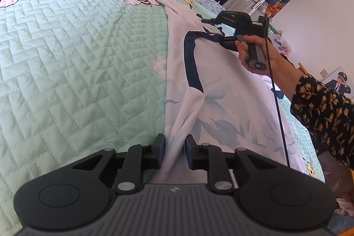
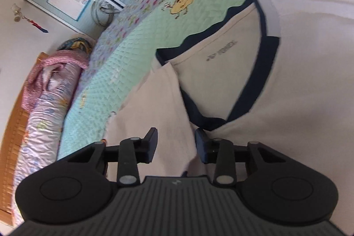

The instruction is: Fold clothes

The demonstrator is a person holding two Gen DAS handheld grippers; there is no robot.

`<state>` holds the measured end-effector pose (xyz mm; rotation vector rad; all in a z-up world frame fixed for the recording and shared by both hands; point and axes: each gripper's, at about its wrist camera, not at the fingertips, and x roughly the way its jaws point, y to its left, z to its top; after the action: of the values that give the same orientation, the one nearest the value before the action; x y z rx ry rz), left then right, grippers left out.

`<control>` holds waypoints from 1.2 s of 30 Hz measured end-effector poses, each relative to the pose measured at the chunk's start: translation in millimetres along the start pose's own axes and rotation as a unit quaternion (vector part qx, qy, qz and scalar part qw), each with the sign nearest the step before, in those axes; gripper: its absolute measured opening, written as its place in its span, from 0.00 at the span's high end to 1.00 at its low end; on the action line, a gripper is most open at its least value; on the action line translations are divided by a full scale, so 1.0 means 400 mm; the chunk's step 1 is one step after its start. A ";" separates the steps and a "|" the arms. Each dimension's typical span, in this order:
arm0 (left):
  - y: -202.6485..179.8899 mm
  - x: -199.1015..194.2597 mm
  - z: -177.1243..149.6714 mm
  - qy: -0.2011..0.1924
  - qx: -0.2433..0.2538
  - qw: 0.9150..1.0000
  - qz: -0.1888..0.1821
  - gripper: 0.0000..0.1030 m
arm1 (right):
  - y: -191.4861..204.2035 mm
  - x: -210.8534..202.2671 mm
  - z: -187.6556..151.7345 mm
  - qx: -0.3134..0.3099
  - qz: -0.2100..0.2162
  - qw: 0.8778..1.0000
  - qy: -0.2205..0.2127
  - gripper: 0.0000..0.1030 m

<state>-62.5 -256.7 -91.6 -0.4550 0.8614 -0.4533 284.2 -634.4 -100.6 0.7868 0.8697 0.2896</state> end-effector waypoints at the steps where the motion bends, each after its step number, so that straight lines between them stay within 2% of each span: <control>1: 0.001 0.000 0.000 0.000 0.000 1.000 0.000 0.79 | -0.003 0.009 0.004 0.005 0.013 1.000 0.006 0.61; 4: 0.002 0.001 0.001 0.000 -0.001 1.000 -0.002 0.79 | -0.008 0.029 0.018 0.011 0.039 0.999 0.009 0.61; 10: -0.003 0.001 -0.001 0.000 0.008 1.000 0.002 0.79 | 0.003 0.038 0.030 -0.006 0.033 0.999 0.008 0.62; 12: -0.011 0.000 -0.003 -0.001 0.017 1.000 0.007 0.79 | 0.006 0.037 0.030 -0.013 0.027 1.000 0.006 0.66; 16: -0.032 -0.002 -0.005 -0.001 0.037 0.999 0.024 0.79 | -0.001 0.040 0.028 -0.022 0.010 1.000 0.008 0.93; 19: -0.041 0.001 -0.006 -0.001 0.047 0.998 0.033 0.79 | -0.029 0.036 0.031 0.019 0.033 0.999 0.005 0.93; 22: -0.041 0.005 -0.005 -0.001 0.046 0.998 0.034 0.79 | -0.056 0.022 0.034 0.046 0.044 0.998 -0.011 0.91; 27: -0.036 0.008 -0.003 -0.002 0.040 0.999 0.030 0.79 | -0.070 0.037 0.046 0.059 0.065 0.996 0.005 0.84; 31: -0.033 0.010 -0.003 -0.003 0.038 0.999 0.026 0.79 | -0.050 0.058 0.066 0.058 0.071 0.996 -0.001 0.71; 34: -0.031 0.012 -0.003 -0.005 0.038 0.999 0.023 0.79 | -0.047 0.072 0.081 0.065 0.084 0.994 -0.004 0.56; 36: -0.031 0.012 -0.004 -0.005 0.040 0.999 0.023 0.79 | -0.044 0.075 0.087 0.064 0.083 0.994 -0.010 0.54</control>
<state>-63.3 -269.6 -88.7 -0.3629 0.8388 -0.4409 328.6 -648.2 -116.9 0.9824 0.8109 0.3749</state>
